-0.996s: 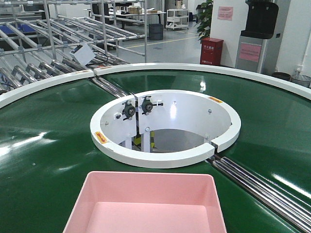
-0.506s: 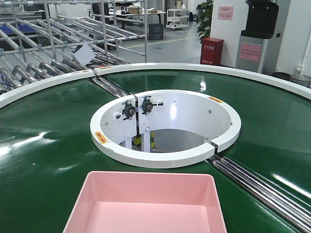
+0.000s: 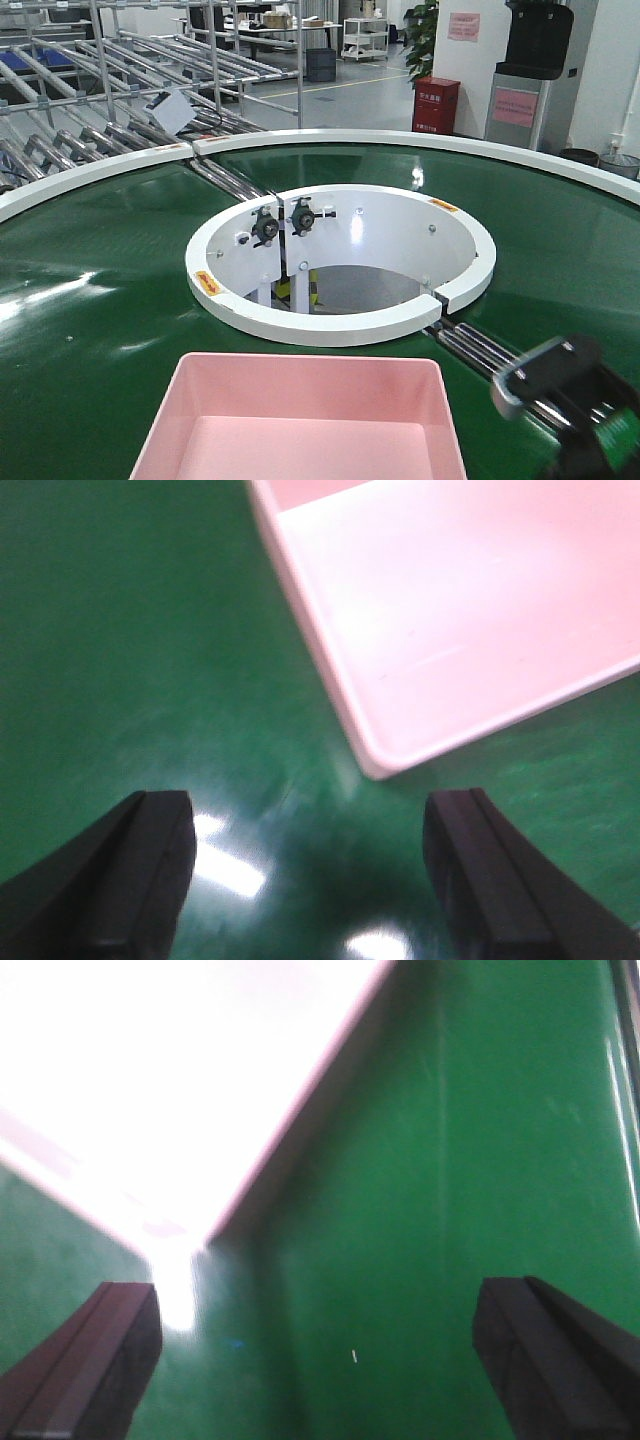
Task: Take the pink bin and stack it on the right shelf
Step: 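Close both grippers on opposite side walls of the pink bin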
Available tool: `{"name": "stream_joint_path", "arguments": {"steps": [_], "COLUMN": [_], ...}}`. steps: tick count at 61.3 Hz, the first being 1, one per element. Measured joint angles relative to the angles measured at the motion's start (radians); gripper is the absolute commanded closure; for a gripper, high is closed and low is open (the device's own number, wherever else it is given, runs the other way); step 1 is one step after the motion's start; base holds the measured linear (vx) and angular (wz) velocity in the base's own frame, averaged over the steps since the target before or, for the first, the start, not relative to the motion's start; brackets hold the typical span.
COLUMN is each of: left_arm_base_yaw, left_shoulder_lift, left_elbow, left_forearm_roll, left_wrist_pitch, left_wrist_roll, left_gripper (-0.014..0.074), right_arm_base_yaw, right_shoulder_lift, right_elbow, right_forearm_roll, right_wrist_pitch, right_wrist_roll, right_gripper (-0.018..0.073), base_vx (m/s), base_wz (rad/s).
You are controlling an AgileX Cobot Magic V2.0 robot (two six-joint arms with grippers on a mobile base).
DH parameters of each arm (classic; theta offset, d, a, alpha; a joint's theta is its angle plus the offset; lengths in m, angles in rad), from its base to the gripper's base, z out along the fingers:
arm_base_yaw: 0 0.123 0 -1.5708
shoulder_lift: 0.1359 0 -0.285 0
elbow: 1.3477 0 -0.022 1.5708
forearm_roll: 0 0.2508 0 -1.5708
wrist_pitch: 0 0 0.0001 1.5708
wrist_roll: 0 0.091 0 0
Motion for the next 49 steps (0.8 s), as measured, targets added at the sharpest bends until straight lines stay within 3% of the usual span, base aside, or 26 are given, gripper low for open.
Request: {"name": "stream_joint_path", "arguments": {"steps": [7,16,26,35,40,49], "left_arm_base_yaw": [-0.027,-0.060,-0.097,-0.111,-0.112,-0.112], "left_shoulder_lift": [0.150,0.344,0.536,0.676,0.738,0.805], "left_elbow": [-0.080,-0.201,-0.344,-0.457,-0.504,-0.543], "left_forearm_roll": [-0.036,-0.029,0.091,0.220,0.243,0.230], "left_wrist_pitch": [-0.033,-0.051,-0.021,0.084,0.123,0.146], "left_wrist_roll": [0.062,0.053,-0.144,-0.357,-0.414,-0.438], "left_gripper": [0.0002,0.0002,0.0002,0.0002,0.0003,0.0003], "right_arm_base_yaw": [0.001,0.001,0.001,0.001,0.001,0.001], "right_shoulder_lift": [0.122,0.288,0.459,0.573,0.620,0.672], "right_elbow": [-0.132,-0.300,-0.451,-0.536,-0.554,-0.559], "right_forearm_roll": [0.001,0.001,0.000,-0.012,-0.013,-0.012], "right_wrist_pitch": [0.023,0.092,0.191,0.239,0.246,0.246], "right_wrist_roll": [0.119,0.235,0.299,0.371,0.413,0.461], "right_gripper": [-0.0078,-0.0060,-0.0055,-0.0042,-0.0034,-0.0024], "base_vx": [0.00,0.00,0.00,0.00,0.00,0.00], "base_wz": [0.00,0.00,0.00,0.00,0.00,0.00]}}
